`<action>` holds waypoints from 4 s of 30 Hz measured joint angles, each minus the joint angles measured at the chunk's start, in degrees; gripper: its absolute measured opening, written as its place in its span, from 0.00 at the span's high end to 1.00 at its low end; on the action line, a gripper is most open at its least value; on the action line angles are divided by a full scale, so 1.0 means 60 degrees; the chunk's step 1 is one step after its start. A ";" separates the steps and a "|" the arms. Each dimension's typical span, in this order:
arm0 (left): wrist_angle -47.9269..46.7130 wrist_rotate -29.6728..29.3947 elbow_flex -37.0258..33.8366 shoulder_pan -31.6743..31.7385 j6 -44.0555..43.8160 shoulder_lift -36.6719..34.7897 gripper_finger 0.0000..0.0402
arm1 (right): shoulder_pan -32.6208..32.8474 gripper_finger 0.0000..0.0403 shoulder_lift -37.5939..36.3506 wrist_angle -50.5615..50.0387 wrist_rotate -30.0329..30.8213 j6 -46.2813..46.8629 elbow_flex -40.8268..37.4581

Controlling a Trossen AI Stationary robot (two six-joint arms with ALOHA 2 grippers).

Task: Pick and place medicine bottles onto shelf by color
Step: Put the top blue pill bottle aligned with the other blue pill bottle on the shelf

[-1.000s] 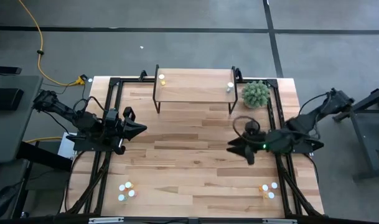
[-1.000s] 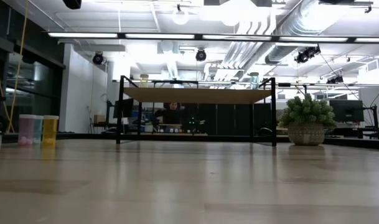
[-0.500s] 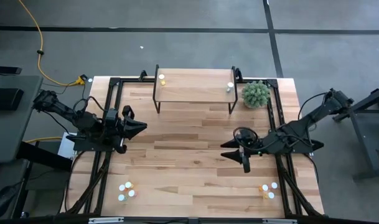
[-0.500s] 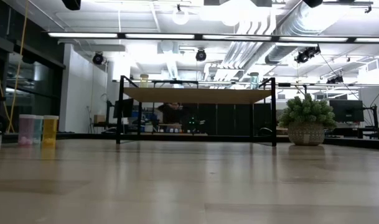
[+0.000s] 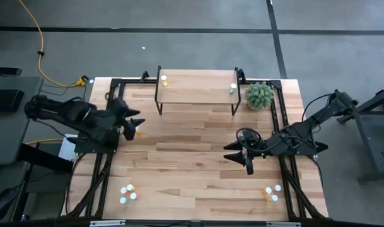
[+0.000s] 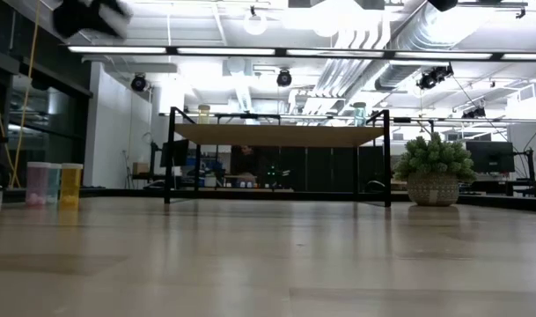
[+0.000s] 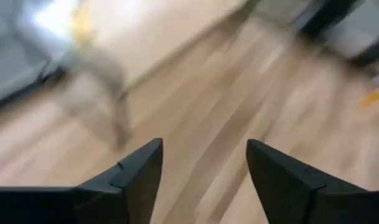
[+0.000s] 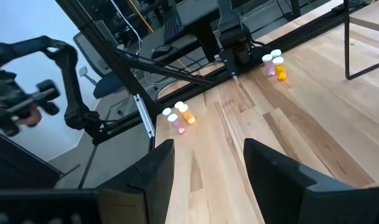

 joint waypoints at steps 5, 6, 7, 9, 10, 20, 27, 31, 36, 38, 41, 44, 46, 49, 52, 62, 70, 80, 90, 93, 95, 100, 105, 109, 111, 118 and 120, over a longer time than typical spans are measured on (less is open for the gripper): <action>-0.3027 0.2289 0.0294 0.2021 -0.0705 0.0986 0.41 | 0.0000 0.54 0.0000 -0.0004 -0.0004 -0.0007 0.0000; -0.3390 0.2651 0.0294 0.2413 -0.0706 0.1175 0.41 | 0.0000 0.54 0.0000 -0.0004 -0.0002 -0.0011 0.0000; -0.3687 0.2888 0.0294 0.2771 -0.0709 0.1380 0.41 | 0.0000 0.54 0.0000 -0.0004 -0.0001 -0.0013 0.0000; -0.4115 0.3100 0.0294 0.3341 -0.0653 0.1794 0.41 | 0.0000 0.54 0.0000 -0.0004 -0.0002 -0.0018 0.0000; -0.4195 0.3097 0.0294 0.3592 -0.0504 0.1999 0.41 | 0.0000 0.54 0.0000 -0.0004 -0.0002 -0.0018 0.0002; -0.3441 0.2441 0.0172 0.4410 -0.0743 0.3249 0.41 | 0.0000 0.54 0.0000 -0.0005 -0.0004 -0.0023 0.0004; -0.2779 0.3442 -0.1617 0.4567 -0.2580 0.3089 0.42 | 0.0000 0.54 0.0000 -0.0007 -0.0004 -0.0032 0.0004; -0.2449 0.2562 -0.1289 0.4864 -0.3185 0.3101 0.43 | -0.0004 0.54 0.0000 -0.0017 0.0026 -0.0102 0.0007; -0.2594 0.2688 -0.1508 0.5160 -0.3646 0.3154 0.43 | -0.0004 0.54 0.0003 -0.0064 0.0036 -0.0102 0.0005; -0.2511 0.2904 -0.1664 0.5215 -0.3918 0.3159 0.43 | -0.0004 0.54 0.0004 -0.0069 0.0036 -0.0102 0.0007; -0.2451 0.2995 -0.1788 0.5181 -0.3975 0.3394 0.43 | -0.0004 0.54 0.0002 -0.0081 0.0041 -0.0103 0.0007; -0.2472 0.3067 -0.1790 0.5209 -0.3518 0.3786 0.43 | -0.0004 0.54 0.0000 -0.0106 0.0044 -0.0102 0.0007; -0.2469 0.3034 -0.1790 0.5316 -0.3384 0.4044 0.43 | -0.0004 0.54 0.0002 -0.0113 0.0044 -0.0104 0.0007; -0.2444 0.3270 -0.1790 0.5494 -0.3361 0.4495 0.43 | -0.0004 0.54 0.0001 -0.0169 0.0047 -0.0106 0.0007; -0.2289 0.3578 -0.1790 0.5529 -0.3298 0.4877 0.43 | -0.0004 0.54 0.0002 -0.0238 0.0051 -0.0106 0.0007; -0.1984 0.3978 -0.1790 0.5817 -0.3425 0.5137 0.43 | -0.0004 0.54 0.0002 -0.0295 0.0073 -0.0106 0.0007; -0.1970 0.3849 -0.1790 0.5930 -0.3456 0.5137 0.46 | -0.0004 0.54 0.0004 -0.0295 0.0069 -0.0106 0.0007; -0.1823 0.4133 -0.2320 0.6028 -0.3724 0.5178 0.50 | -0.0004 0.54 0.0004 -0.0295 0.0066 -0.0106 0.0007; -0.1300 0.3952 -0.2298 0.6076 -0.3804 0.5174 0.50 | -0.0004 0.54 0.0000 -0.0291 0.0036 -0.0102 0.0007; -0.1314 0.3952 -0.2303 0.6083 -0.3787 0.5174 0.50 | -0.0004 0.54 0.0003 -0.0291 0.0036 -0.0106 0.0007; -0.1311 0.3940 -0.2303 0.6083 -0.3780 0.5174 0.52 | -0.0004 0.54 0.0004 -0.0291 0.0036 -0.0102 0.0007; -0.1300 0.3842 -0.2303 0.6083 -0.3780 0.5174 0.58 | -0.0004 0.54 0.0004 -0.0291 0.0037 -0.0102 0.0007; -0.1304 0.3839 -0.2303 0.6083 -0.3780 0.5174 0.67 | -0.0004 0.54 0.0001 -0.0291 0.0040 -0.0102 0.0007; -0.1307 0.3831 -0.2307 0.6083 -0.3776 0.5174 0.72 | -0.0004 0.54 0.0003 -0.0291 0.0041 -0.0102 0.0007; -0.1311 0.3825 -0.2307 0.6083 -0.3776 0.5174 0.73 | -0.0004 0.54 0.0001 -0.0291 0.0044 -0.0102 0.0007; -0.1361 0.3809 -0.2254 0.6106 -0.3510 0.5174 0.71 | -0.0003 0.54 0.0001 -0.0291 0.0050 -0.0105 0.0007; -0.1407 0.3809 -0.2113 0.6230 -0.3274 0.5174 0.71 | 0.0000 0.54 0.0004 -0.0293 0.0086 -0.0104 0.0007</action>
